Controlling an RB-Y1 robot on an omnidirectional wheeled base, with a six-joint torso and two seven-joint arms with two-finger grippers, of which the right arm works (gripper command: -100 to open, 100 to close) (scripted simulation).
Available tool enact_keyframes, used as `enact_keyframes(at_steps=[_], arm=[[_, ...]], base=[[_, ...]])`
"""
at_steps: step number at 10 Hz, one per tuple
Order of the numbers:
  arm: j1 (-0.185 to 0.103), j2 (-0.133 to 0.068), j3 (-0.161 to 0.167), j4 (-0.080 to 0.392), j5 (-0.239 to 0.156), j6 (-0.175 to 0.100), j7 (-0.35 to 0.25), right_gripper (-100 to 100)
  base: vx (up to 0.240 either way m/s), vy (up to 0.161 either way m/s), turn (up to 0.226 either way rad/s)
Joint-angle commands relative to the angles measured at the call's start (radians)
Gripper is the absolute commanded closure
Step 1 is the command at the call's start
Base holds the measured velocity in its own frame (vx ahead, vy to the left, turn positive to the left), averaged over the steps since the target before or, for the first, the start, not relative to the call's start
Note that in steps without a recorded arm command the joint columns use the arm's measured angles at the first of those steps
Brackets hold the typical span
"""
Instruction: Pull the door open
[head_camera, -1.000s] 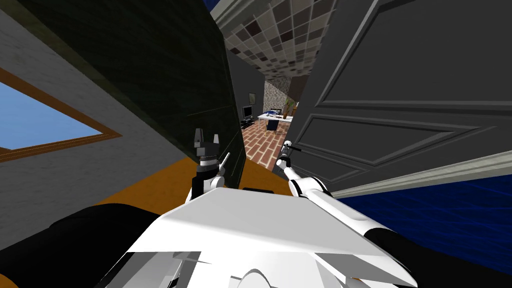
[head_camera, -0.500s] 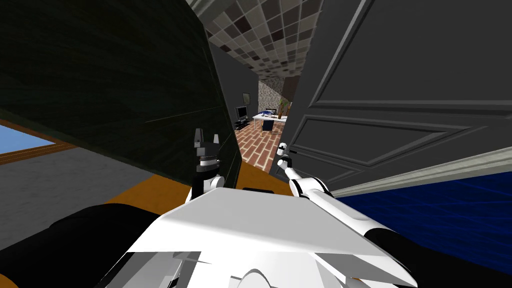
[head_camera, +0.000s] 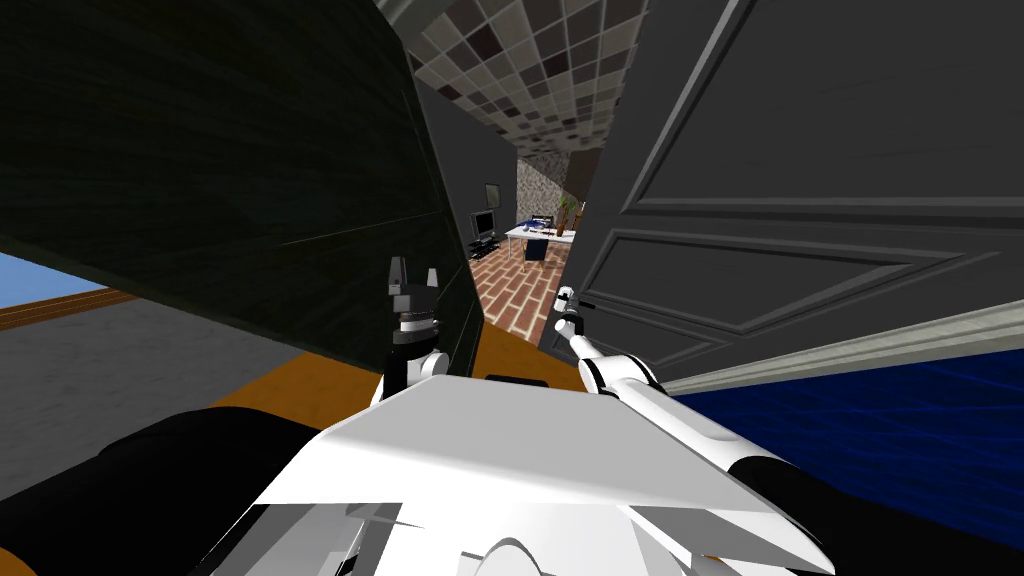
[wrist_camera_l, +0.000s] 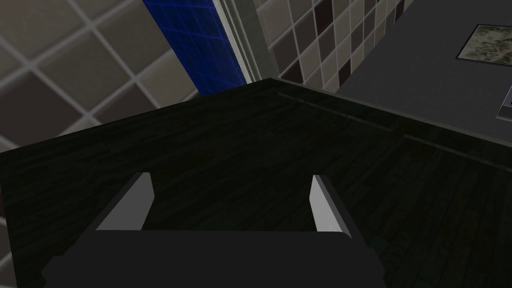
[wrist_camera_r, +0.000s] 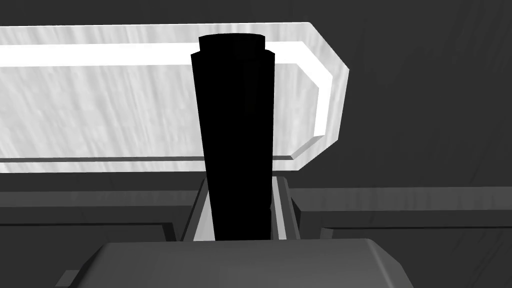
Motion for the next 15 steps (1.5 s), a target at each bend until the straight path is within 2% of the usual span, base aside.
enact_keyframes(at_steps=[1, 2, 3, 7, 15], arm=[[0.000, 0.000, 0.000, 0.000, 0.000, -0.001, 0.001, 100], [0.000, 0.000, 0.000, 0.000, 0.000, -0.001, 0.001, 100], [0.012, -0.017, 0.006, -0.004, 0.011, 0.006, -0.027, 100], [0.035, -0.055, 0.017, -0.016, 0.034, 0.016, -0.086, 100], [0.099, -0.165, 0.050, -0.050, 0.101, 0.046, -0.252, 100]], base=[[-0.011, 0.003, -0.001], [0.000, 0.000, 0.000], [-0.039, -0.015, 0.209], [-0.067, -0.015, 0.176], [-0.077, 0.055, 0.130]])
